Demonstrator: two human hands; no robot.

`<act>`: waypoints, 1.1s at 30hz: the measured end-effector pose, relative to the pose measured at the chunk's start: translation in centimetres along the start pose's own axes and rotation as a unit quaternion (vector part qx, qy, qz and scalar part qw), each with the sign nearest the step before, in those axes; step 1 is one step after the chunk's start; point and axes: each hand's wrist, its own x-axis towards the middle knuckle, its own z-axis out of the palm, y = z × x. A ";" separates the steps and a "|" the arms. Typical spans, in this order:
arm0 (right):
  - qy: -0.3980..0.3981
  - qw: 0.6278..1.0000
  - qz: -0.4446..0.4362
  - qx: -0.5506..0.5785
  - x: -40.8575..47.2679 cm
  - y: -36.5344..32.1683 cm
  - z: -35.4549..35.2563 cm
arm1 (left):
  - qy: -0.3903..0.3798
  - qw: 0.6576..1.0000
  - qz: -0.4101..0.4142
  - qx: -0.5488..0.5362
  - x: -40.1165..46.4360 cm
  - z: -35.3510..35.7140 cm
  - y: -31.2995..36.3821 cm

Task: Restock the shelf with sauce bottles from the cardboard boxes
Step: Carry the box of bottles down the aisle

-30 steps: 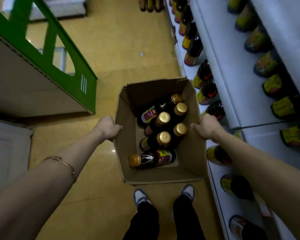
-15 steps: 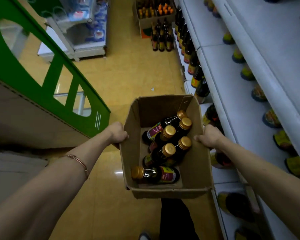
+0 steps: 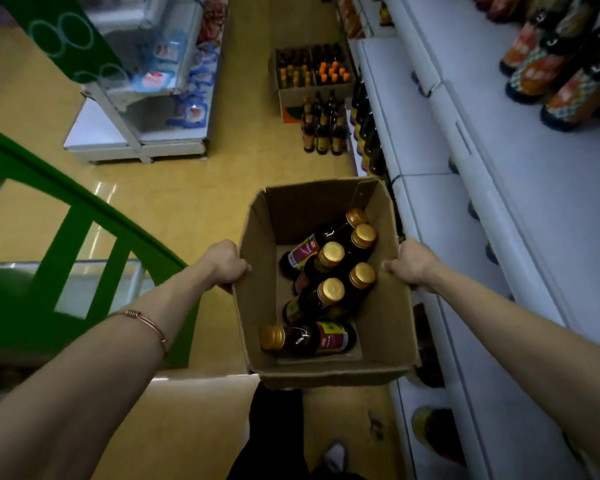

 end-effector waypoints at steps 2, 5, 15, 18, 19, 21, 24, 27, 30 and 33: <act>0.001 1.000 0.001 -0.011 2.6 -1.5 -1.4 | -0.004 1.000 0.014 0.006 2.6 -1.7 1.8; -0.002 1.000 0.016 -0.009 7.5 -4.3 -3.3 | -0.017 0.999 0.021 0.023 8.1 -5.0 4.5; -0.008 0.996 0.053 0.069 23.7 -11.9 -7.9 | -0.040 0.997 0.043 0.051 25.5 -14.1 12.4; -0.010 0.997 0.054 0.047 28.9 -13.5 -9.4 | -0.054 0.995 0.035 0.070 30.1 -16.1 14.7; -0.013 0.998 0.051 0.036 30.9 -14.2 -10.1 | -0.055 0.995 0.031 0.072 31.8 -16.7 15.4; -0.031 0.999 0.035 0.014 34.9 -15.6 -11.6 | -0.055 0.996 0.018 0.066 35.4 -17.9 17.0; -0.041 0.999 0.024 0.009 40.8 -17.0 -13.6 | -0.055 0.995 0.002 0.082 40.7 -19.7 20.2; -0.035 0.999 0.033 -0.011 46.1 -18.5 -15.3 | -0.061 0.994 -0.003 0.094 45.6 -21.0 22.7; -0.030 0.998 0.047 0.006 50.6 -20.7 -17.3 | -0.069 0.994 -0.014 0.089 48.8 -22.4 24.4; -0.038 0.998 0.045 -0.016 54.9 -23.1 -19.3 | -0.077 0.994 -0.016 0.082 53.8 -24.1 26.2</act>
